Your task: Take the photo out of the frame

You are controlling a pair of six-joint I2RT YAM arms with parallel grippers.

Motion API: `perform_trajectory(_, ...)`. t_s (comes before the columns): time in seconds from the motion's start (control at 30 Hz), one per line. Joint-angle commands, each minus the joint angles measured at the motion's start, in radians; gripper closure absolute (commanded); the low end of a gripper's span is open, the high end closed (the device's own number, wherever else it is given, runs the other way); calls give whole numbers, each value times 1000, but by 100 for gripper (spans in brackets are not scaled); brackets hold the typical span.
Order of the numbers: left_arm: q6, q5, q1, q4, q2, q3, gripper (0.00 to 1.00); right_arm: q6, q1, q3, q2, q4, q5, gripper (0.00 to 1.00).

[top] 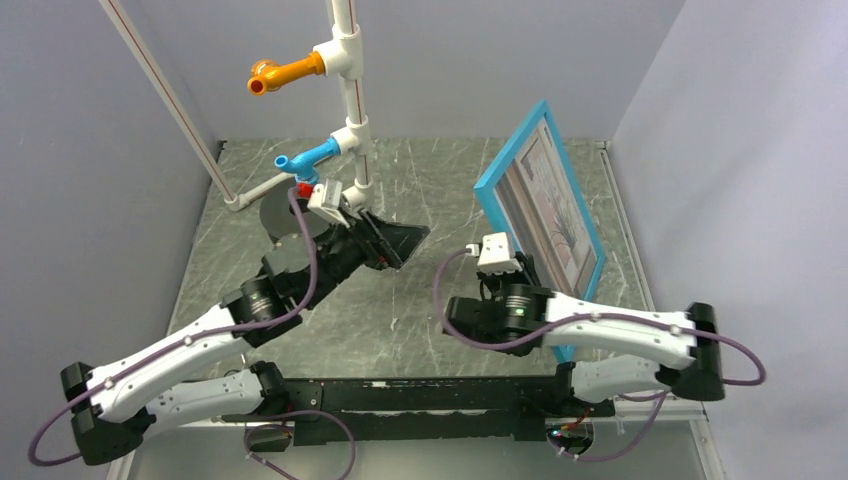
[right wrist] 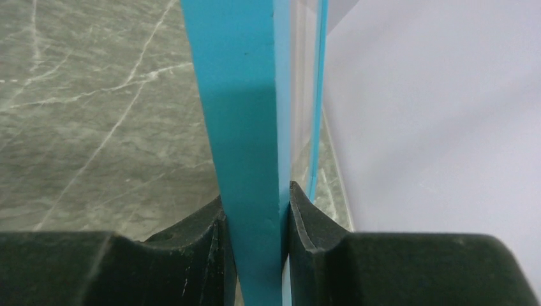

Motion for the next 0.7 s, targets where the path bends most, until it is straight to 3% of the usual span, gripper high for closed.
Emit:
perform_trajectory(0.0, 104, 18, 2, -152, -97, 37, 14, -732, -27, -45, -249, 733, -190, 100)
perform_trajectory(0.03, 106, 16, 3, -156, -134, 14, 14, -855, -63, -84, -312, 879, -272, 100)
perform_trajectory(0.07, 104, 15, 3, -155, -160, -5, 14, -858, -105, -80, -341, 895, -363, 100)
perform_trajectory(0.13, 96, 20, 3, -147, -208, -45, 14, -845, -189, -12, -332, 855, -500, 100)
perform_trajectory(0.37, 94, 20, 3, -217, -315, -88, 14, -826, -290, 222, -257, 754, -801, 100)
perform_trajectory(0.67, 100, -19, 3, -281, -382, -100, 13, -813, -307, 557, -122, 599, -886, 100)
